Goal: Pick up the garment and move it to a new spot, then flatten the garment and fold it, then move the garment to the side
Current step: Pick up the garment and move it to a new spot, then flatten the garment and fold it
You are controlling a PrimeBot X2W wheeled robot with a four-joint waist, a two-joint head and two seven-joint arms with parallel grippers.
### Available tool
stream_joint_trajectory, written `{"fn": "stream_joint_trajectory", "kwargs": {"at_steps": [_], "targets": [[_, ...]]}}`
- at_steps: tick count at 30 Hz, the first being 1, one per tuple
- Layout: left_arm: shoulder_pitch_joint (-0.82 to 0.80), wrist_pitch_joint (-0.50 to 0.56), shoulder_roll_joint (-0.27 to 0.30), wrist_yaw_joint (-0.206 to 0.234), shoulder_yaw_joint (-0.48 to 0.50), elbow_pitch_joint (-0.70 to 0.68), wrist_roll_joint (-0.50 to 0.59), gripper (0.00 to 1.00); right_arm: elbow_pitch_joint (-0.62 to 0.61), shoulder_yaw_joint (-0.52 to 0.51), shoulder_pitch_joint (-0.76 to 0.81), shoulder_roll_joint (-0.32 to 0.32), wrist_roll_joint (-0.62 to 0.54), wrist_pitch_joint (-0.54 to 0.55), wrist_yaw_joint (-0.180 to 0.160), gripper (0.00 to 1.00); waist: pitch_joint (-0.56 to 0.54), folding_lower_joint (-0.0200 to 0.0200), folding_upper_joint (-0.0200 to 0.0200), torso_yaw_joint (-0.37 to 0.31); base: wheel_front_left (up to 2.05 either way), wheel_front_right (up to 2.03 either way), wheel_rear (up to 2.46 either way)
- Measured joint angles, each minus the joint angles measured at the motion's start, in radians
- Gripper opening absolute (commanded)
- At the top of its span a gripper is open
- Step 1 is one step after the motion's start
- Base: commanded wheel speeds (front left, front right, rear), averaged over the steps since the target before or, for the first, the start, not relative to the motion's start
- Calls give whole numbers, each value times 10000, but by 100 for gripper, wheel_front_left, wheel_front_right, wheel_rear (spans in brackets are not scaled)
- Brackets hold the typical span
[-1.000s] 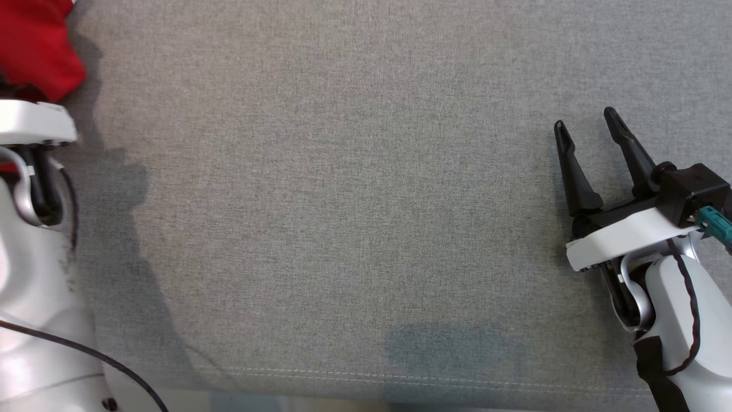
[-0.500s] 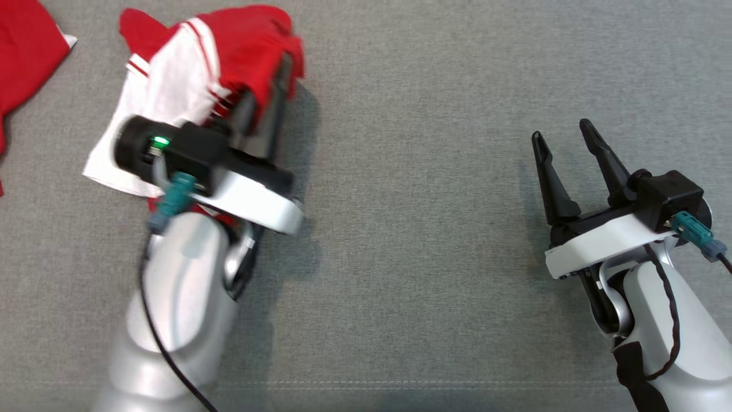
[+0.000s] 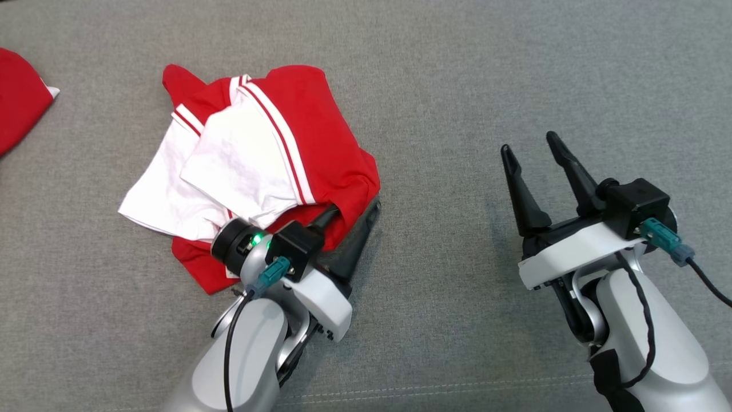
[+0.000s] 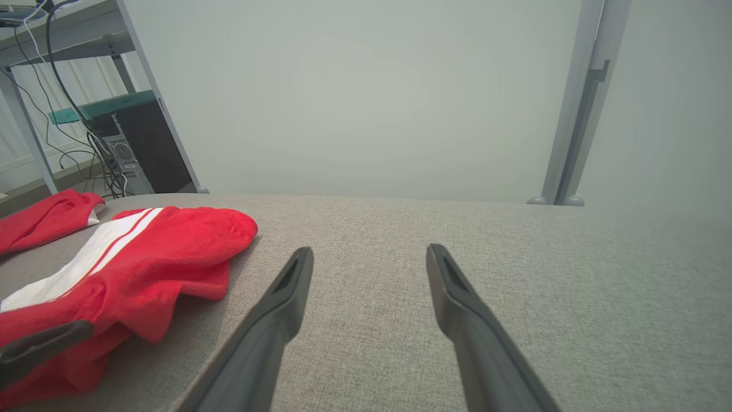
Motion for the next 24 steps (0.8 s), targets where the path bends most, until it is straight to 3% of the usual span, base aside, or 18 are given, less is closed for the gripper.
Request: {"fn": "stream_joint_trajectory", "kwargs": {"at_steps": [11, 24], "targets": [[1168, 0, -2, 4, 813, 382, -115, 100, 56, 1569, -21, -17, 203, 0, 0, 100, -820, 0, 0, 616, 0, 0, 0], [2008, 0, 0, 136, 1342, 19, -527, 100, 1724, 4740, -1148, -290, 811, -2, 0, 100, -1316, 0, 0, 2456, 0, 0, 0]]}}
